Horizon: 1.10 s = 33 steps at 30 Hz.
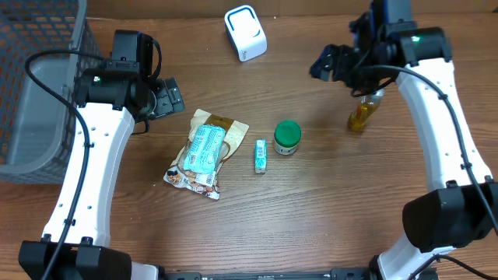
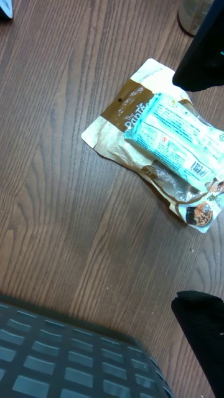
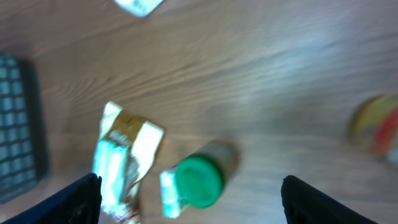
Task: Scan the item barcode
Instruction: 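Open the right gripper and raise it away from the bottle, then move the right gripper left over the green-capped jar and descend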
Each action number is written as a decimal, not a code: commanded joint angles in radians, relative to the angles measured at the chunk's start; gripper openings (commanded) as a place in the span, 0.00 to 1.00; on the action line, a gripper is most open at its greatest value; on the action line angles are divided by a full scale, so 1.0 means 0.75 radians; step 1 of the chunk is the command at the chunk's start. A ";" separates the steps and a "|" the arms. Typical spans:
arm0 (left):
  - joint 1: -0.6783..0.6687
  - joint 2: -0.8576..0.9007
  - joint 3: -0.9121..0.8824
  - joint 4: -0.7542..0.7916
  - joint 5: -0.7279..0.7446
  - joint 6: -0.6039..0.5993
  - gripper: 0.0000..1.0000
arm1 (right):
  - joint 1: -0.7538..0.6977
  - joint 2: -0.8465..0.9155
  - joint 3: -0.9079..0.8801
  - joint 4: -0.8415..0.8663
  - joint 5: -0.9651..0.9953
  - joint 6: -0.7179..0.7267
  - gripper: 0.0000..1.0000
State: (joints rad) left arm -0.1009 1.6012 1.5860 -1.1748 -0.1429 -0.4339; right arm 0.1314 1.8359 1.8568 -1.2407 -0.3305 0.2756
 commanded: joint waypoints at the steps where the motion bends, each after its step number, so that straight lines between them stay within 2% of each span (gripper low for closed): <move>1: 0.003 -0.001 0.023 0.002 0.003 0.025 1.00 | 0.065 -0.007 -0.052 0.010 -0.085 0.133 0.87; 13: 0.003 -0.001 0.023 0.002 0.003 0.025 1.00 | 0.345 0.002 -0.224 0.113 0.398 0.597 0.88; 19: 0.003 -0.001 0.023 0.002 0.003 0.025 1.00 | 0.446 0.009 -0.268 0.141 0.489 0.610 1.00; 33: 0.002 -0.001 0.023 0.002 0.003 0.025 1.00 | 0.460 0.009 -0.269 0.162 0.473 0.612 1.00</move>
State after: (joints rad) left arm -0.1009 1.6012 1.5860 -1.1751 -0.1429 -0.4339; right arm 0.4759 1.8393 1.6619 -1.1179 0.0078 0.7261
